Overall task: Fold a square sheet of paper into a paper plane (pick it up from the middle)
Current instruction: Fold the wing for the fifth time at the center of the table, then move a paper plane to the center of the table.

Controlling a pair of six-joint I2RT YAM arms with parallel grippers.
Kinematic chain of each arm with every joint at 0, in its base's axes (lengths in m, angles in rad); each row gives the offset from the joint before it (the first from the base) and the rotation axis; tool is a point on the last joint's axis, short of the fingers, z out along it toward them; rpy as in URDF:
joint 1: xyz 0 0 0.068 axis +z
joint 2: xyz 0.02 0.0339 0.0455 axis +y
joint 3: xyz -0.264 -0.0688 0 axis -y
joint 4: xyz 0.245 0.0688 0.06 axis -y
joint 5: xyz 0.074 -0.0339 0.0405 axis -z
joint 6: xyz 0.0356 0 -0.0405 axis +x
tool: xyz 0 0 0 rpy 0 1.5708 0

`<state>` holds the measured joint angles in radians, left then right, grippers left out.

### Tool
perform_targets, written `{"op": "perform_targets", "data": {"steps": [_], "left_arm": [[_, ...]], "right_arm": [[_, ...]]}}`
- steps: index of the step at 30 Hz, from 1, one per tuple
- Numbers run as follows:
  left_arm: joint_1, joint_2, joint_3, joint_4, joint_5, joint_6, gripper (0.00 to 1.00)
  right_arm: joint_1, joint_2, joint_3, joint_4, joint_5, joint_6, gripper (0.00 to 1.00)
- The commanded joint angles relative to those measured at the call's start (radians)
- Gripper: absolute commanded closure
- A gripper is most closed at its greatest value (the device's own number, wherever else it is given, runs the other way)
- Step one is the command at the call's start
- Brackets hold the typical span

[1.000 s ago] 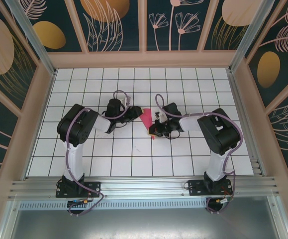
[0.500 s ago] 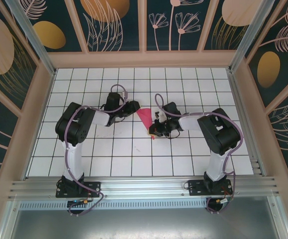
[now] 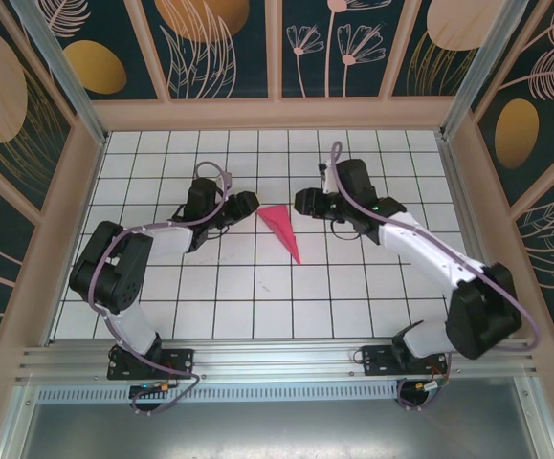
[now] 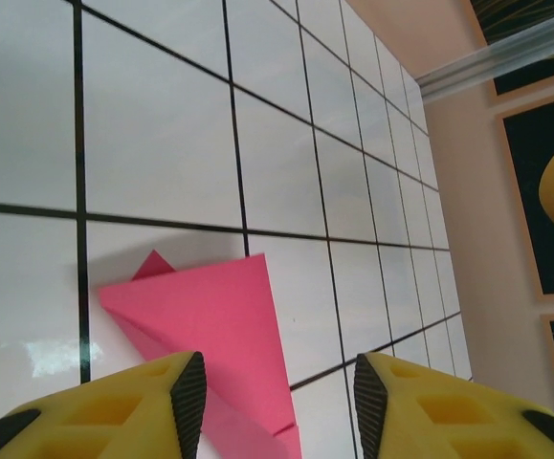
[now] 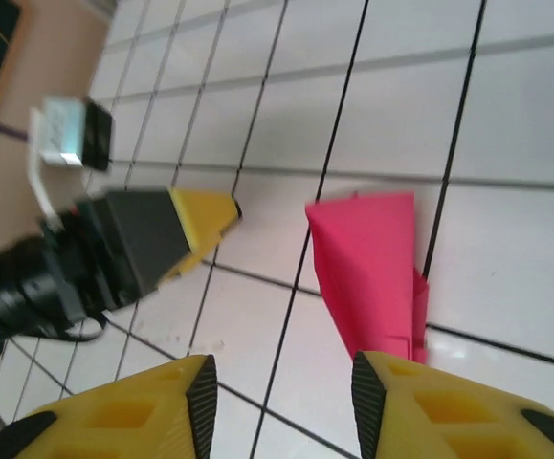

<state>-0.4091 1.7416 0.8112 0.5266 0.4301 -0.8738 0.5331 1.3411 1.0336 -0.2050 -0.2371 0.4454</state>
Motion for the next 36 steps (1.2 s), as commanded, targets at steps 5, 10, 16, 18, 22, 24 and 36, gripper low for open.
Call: {"op": "perform_targets", "data": {"steps": [5,10,16,18,22,24,36], "left_arm": [[-0.093,-0.017,-0.025,-0.058,-0.052,-0.039,0.51],[-0.133,0.022,-0.025,-0.047,-0.070,-0.089,0.50],[-0.139,0.024,-0.032,-0.052,-0.092,-0.112,0.50],[-0.140,0.024,-0.037,-0.053,-0.098,-0.111,0.50],[-0.140,0.024,-0.045,-0.056,-0.093,-0.107,0.49],[-0.140,0.024,-0.051,-0.050,-0.088,-0.108,0.50],[-0.140,0.021,-0.061,-0.037,-0.088,-0.112,0.49]], "right_arm": [[-0.151,-0.036,-0.205,0.189,0.034,0.094,0.01],[-0.152,0.188,-0.125,0.184,-0.235,0.067,0.20],[-0.104,0.344,-0.079,0.223,-0.337,0.048,0.40],[-0.091,0.395,-0.046,0.199,-0.314,0.040,0.47],[-0.079,0.454,-0.021,0.212,-0.338,0.038,0.48],[-0.073,0.492,0.003,0.200,-0.349,0.029,0.48],[-0.028,0.565,0.043,0.168,-0.381,-0.008,0.50]]}}
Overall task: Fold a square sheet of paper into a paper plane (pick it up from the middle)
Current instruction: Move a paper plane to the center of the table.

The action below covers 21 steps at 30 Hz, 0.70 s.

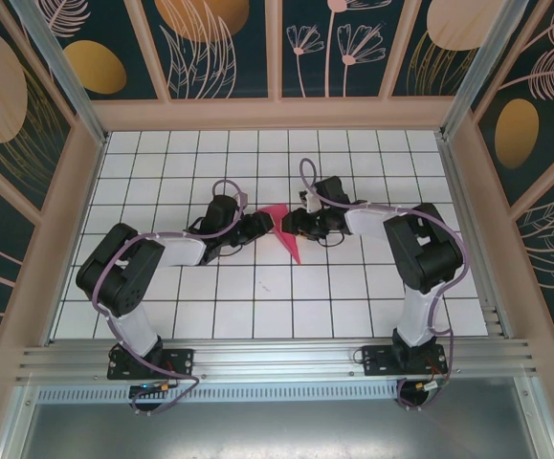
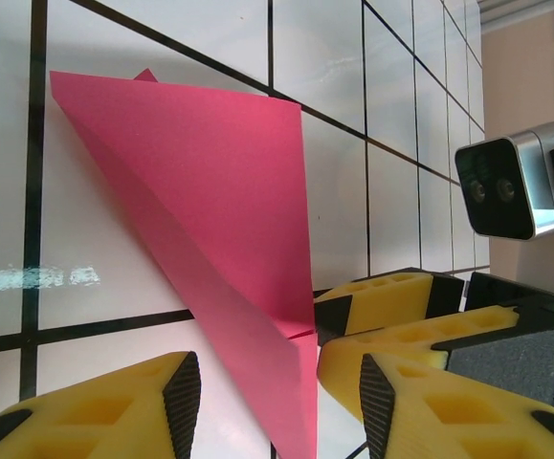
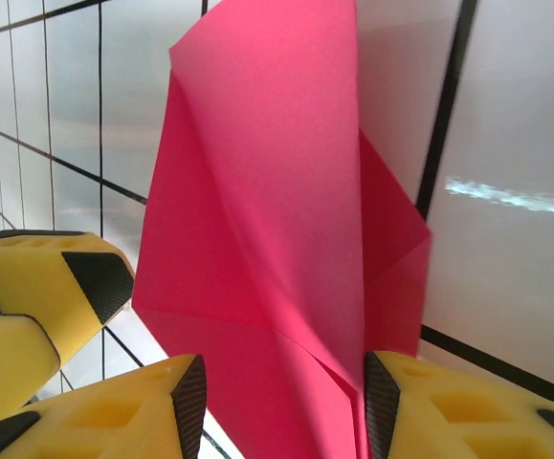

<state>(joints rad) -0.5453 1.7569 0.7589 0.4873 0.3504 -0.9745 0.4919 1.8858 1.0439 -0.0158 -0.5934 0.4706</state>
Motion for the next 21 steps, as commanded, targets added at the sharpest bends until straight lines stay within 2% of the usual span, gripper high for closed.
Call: {"op": "perform_targets", "data": {"steps": [1,5,11,18,21], "left_arm": [[-0.003,0.006,-0.008,0.000,-0.008,-0.011,0.49],[-0.004,0.000,-0.016,0.000,-0.017,-0.011,0.50],[-0.004,-0.059,-0.059,-0.002,-0.107,-0.028,0.51],[0.000,-0.177,-0.142,-0.021,-0.276,-0.064,0.52],[0.000,-0.229,-0.181,-0.022,-0.332,-0.076,0.52]], "right_arm": [[0.018,0.021,0.033,-0.021,-0.026,-0.036,0.50],[0.035,0.021,0.042,-0.032,-0.018,-0.039,0.51],[0.091,0.033,0.079,-0.100,0.088,-0.059,0.63],[0.196,0.063,0.184,-0.252,0.370,-0.067,0.68],[0.230,0.079,0.233,-0.300,0.440,-0.062,0.69]]}}
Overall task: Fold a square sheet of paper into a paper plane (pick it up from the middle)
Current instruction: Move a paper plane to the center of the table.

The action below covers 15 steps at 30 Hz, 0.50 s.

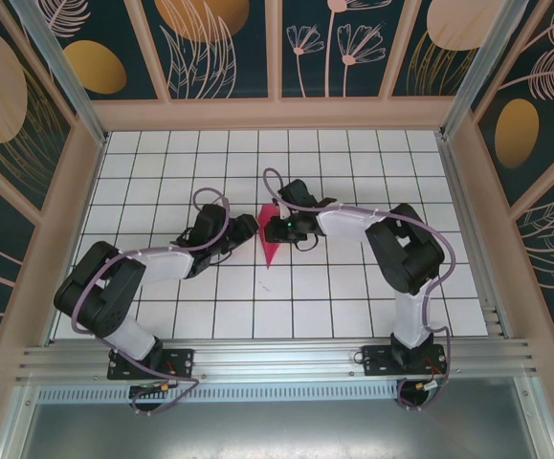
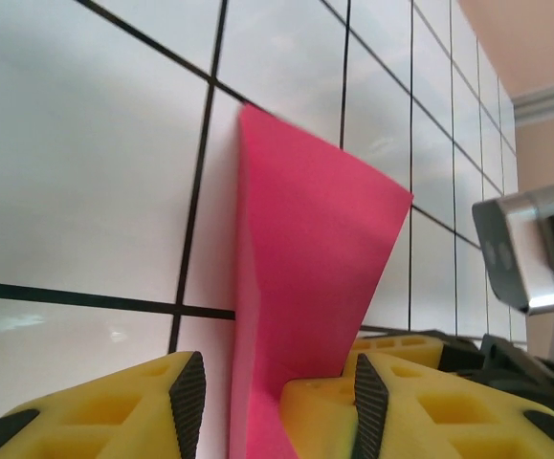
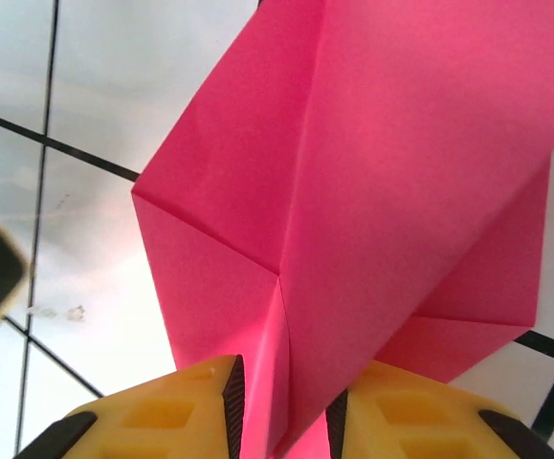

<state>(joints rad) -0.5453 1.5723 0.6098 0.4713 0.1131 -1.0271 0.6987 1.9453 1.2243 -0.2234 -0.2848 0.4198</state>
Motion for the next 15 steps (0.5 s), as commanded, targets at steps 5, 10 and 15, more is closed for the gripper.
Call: {"op": "perform_targets", "data": {"steps": [5,10,15], "left_arm": [[0.001,-0.110,-0.078,-0.005,-0.143,-0.033,0.52],[0.001,-0.128,-0.091,0.003,-0.139,-0.033,0.52],[0.002,-0.114,-0.088,0.090,-0.052,0.001,0.52]], "right_arm": [[0.066,0.045,0.123,-0.154,0.233,0.030,0.82],[0.084,0.018,0.183,-0.264,0.377,0.048,0.90],[0.084,-0.031,0.199,-0.389,0.501,0.033,0.90]]}}
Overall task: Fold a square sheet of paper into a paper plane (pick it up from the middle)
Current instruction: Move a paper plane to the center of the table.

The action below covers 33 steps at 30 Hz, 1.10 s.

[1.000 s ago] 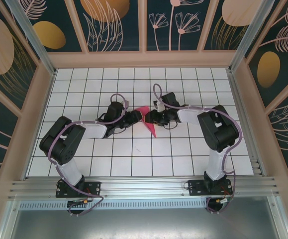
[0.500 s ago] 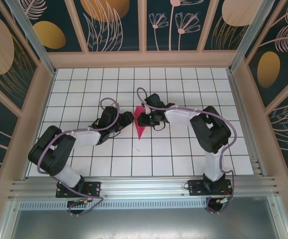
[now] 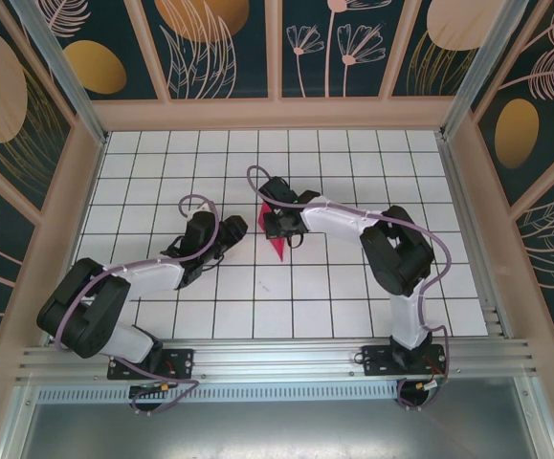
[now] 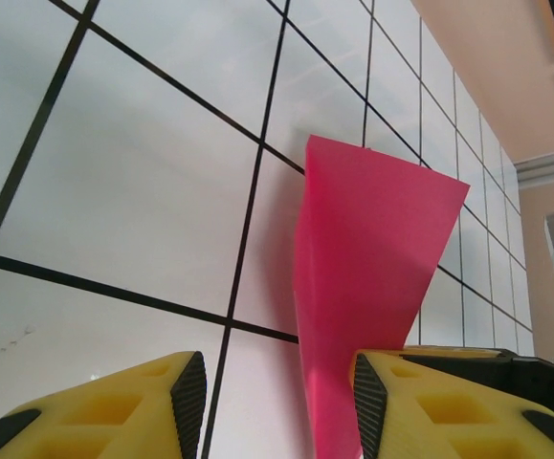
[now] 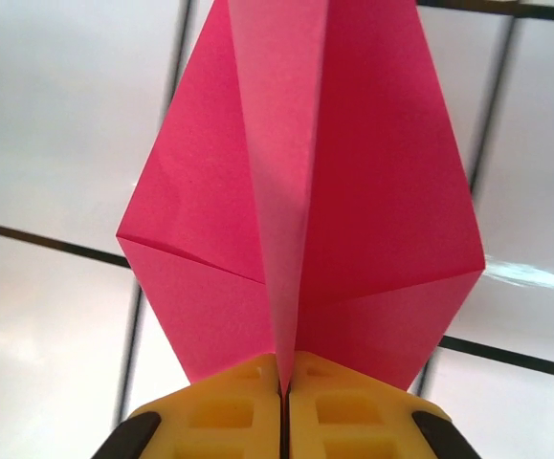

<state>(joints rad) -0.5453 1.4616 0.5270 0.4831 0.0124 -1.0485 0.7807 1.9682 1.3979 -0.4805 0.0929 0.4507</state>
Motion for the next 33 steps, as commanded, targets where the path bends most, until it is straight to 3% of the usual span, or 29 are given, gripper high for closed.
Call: {"op": "perform_targets", "data": {"steps": [1,12,21,33], "left_arm": [[0.001,0.010,-0.001,0.103,0.083,0.025,0.52],[-0.001,0.199,0.119,0.183,0.284,-0.021,0.61],[-0.002,0.350,0.203,0.284,0.373,-0.119,0.82],[-0.004,0.448,0.259,0.186,0.333,-0.150,0.88]], "right_arm": [[0.003,-0.061,0.026,-0.148,0.131,0.003,0.90],[0.003,-0.064,-0.050,-0.068,0.040,0.036,0.88],[0.002,-0.064,-0.087,-0.007,-0.003,0.047,0.87],[-0.012,-0.068,-0.124,0.035,-0.043,0.062,0.87]]}}
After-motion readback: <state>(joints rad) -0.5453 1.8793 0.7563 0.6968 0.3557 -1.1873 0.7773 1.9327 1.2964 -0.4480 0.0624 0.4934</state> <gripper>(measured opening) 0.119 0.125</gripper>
